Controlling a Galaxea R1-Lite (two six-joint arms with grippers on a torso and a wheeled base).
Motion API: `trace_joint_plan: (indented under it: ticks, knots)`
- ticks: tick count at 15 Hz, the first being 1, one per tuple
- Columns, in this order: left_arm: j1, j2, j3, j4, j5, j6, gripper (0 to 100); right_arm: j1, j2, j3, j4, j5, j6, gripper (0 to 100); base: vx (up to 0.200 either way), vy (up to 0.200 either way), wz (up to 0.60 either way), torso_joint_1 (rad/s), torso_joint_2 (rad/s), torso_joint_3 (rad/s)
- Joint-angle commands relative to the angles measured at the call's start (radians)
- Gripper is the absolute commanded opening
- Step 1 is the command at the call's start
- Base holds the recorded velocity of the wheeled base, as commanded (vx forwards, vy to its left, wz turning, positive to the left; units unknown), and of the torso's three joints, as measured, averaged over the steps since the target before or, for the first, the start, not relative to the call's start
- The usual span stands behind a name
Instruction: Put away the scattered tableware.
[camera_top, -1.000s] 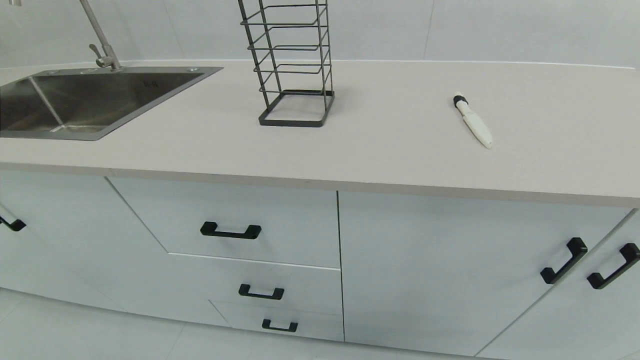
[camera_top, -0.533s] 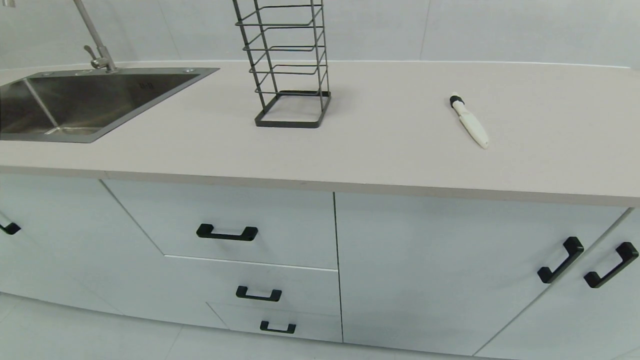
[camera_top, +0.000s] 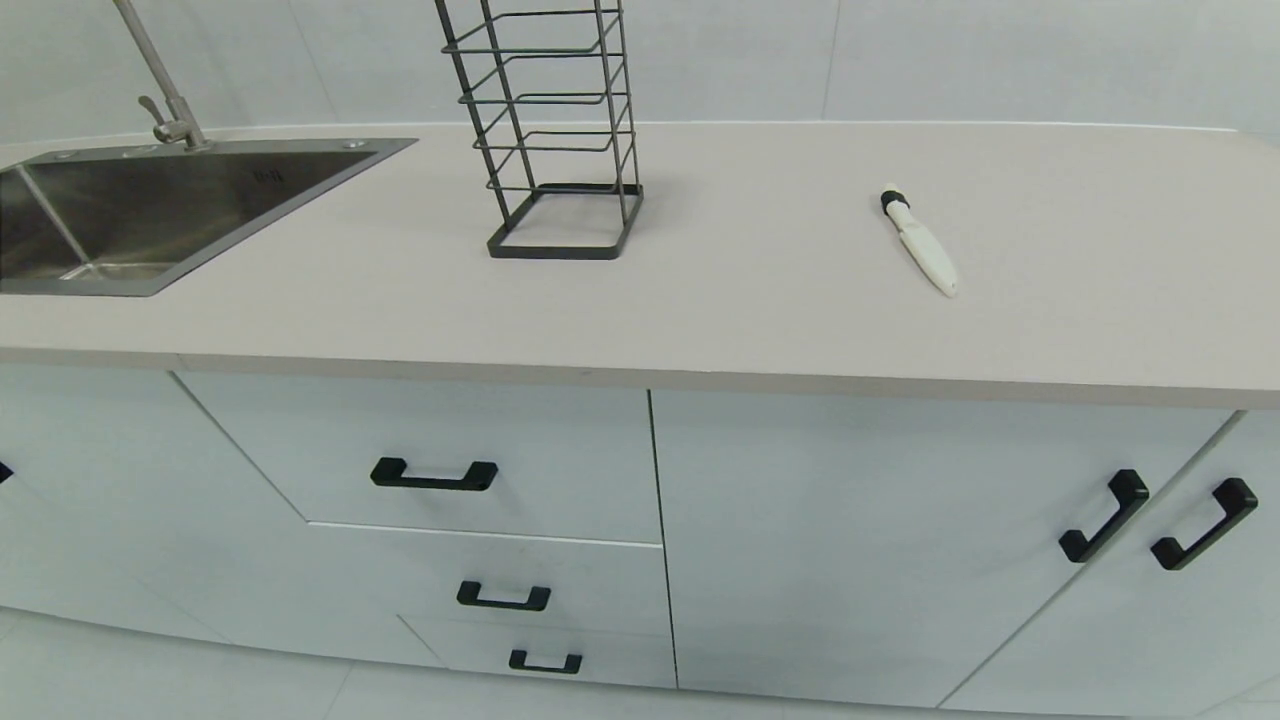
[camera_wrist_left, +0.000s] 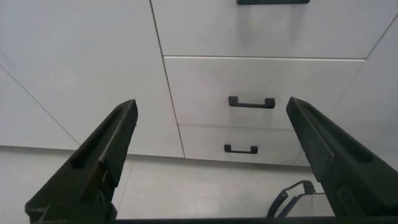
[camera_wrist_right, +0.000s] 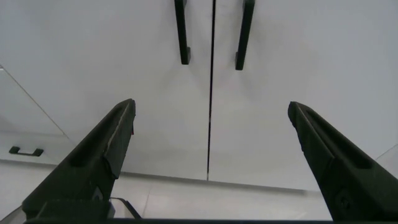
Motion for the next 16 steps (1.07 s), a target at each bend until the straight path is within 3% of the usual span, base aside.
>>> trace_joint_plan:
  ticks: [1,4,12,16]
  knots:
    - [0.000,0.002,0.000,-0.001,0.000,0.001,100,0.000,0.001,0.000,0.000,-0.001,-0.001,100,0.200,0.000,0.00,0.002,0.00,-0.002]
    - [0.000,0.002,0.000,-0.001,0.002,-0.001,100,0.000,0.001,0.000,0.000,0.001,-0.001,100,0.200,0.000,0.00,-0.001,0.00,0.002]
    - [0.000,0.002,0.000,0.000,0.002,-0.005,100,0.000,0.001,0.000,0.000,-0.002,-0.001,100,0.000,0.000,0.00,0.000,0.00,0.000]
    - [0.000,0.002,-0.002,0.000,0.000,-0.045,100,0.000,0.001,0.000,0.000,-0.002,-0.002,100,0.000,0.000,0.00,0.074,-0.11,-0.030]
